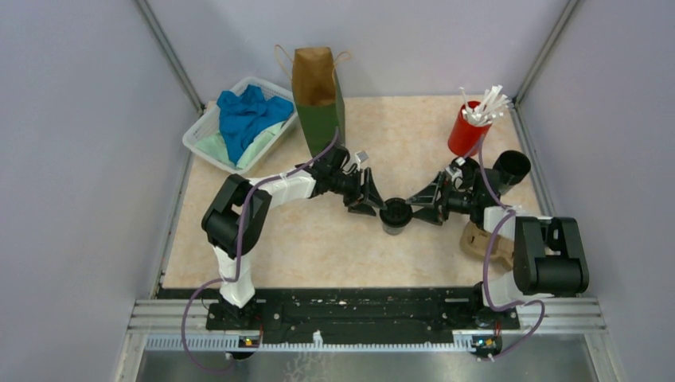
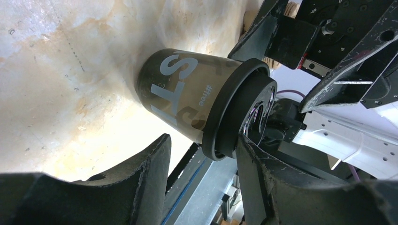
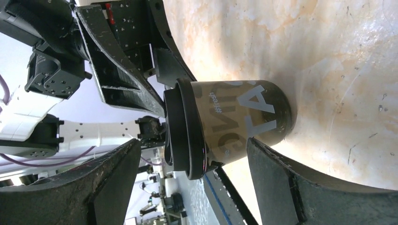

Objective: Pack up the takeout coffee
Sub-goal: Close the cup lid on the coffee cup.

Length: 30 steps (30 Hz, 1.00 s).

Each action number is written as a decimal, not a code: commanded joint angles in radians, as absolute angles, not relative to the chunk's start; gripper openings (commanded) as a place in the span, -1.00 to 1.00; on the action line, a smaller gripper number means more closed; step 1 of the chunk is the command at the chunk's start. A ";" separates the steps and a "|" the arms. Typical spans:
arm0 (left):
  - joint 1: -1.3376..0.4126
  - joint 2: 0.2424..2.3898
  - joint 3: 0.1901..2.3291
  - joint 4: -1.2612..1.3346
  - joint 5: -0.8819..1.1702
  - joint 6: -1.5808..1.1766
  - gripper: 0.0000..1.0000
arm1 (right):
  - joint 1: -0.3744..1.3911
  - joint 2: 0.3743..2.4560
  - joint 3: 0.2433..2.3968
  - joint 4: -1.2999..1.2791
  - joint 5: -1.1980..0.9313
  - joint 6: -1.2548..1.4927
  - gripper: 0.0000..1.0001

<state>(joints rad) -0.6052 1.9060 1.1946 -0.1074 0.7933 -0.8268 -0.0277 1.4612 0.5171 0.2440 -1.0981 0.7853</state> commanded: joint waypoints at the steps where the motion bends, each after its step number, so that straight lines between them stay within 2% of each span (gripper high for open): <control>1: -0.625 1.959 1.190 -0.227 0.662 -0.749 0.16 | -0.027 1.479 0.549 0.241 -1.080 0.758 0.65; 5: -0.629 1.956 1.182 -0.227 0.661 -0.750 0.16 | -0.006 1.511 0.531 0.255 -1.054 0.756 0.57; 9: -0.630 1.949 1.161 -0.222 0.652 -0.752 0.16 | -0.006 1.545 0.438 0.341 -0.994 0.785 0.17; 14: -0.630 1.950 1.112 -0.190 0.642 -0.761 0.15 | -0.006 1.726 0.300 0.702 -0.993 0.916 -0.08; 16: -0.631 1.944 1.099 -0.185 0.642 -0.762 0.14 | -0.006 1.716 0.260 0.894 -1.004 1.034 -0.10; 17: -0.631 1.938 1.094 -0.181 0.641 -0.760 0.14 | -0.006 1.681 0.263 0.871 -1.000 1.045 -0.09; 19: -0.631 1.925 1.090 -0.179 0.641 -0.756 0.14 | -0.006 1.573 0.320 0.645 -0.978 0.950 0.04; 22: -0.631 1.921 1.105 -0.189 0.642 -0.747 0.15 | -0.006 1.461 0.457 0.272 -0.948 0.734 0.47; 26: -0.633 1.922 1.114 -0.193 0.643 -0.744 0.15 | -0.006 1.372 0.562 -0.074 -0.905 0.574 0.78; 30: -0.637 1.921 1.109 -0.191 0.646 -0.745 0.15 | 0.048 1.326 0.553 -0.180 -0.926 0.573 0.83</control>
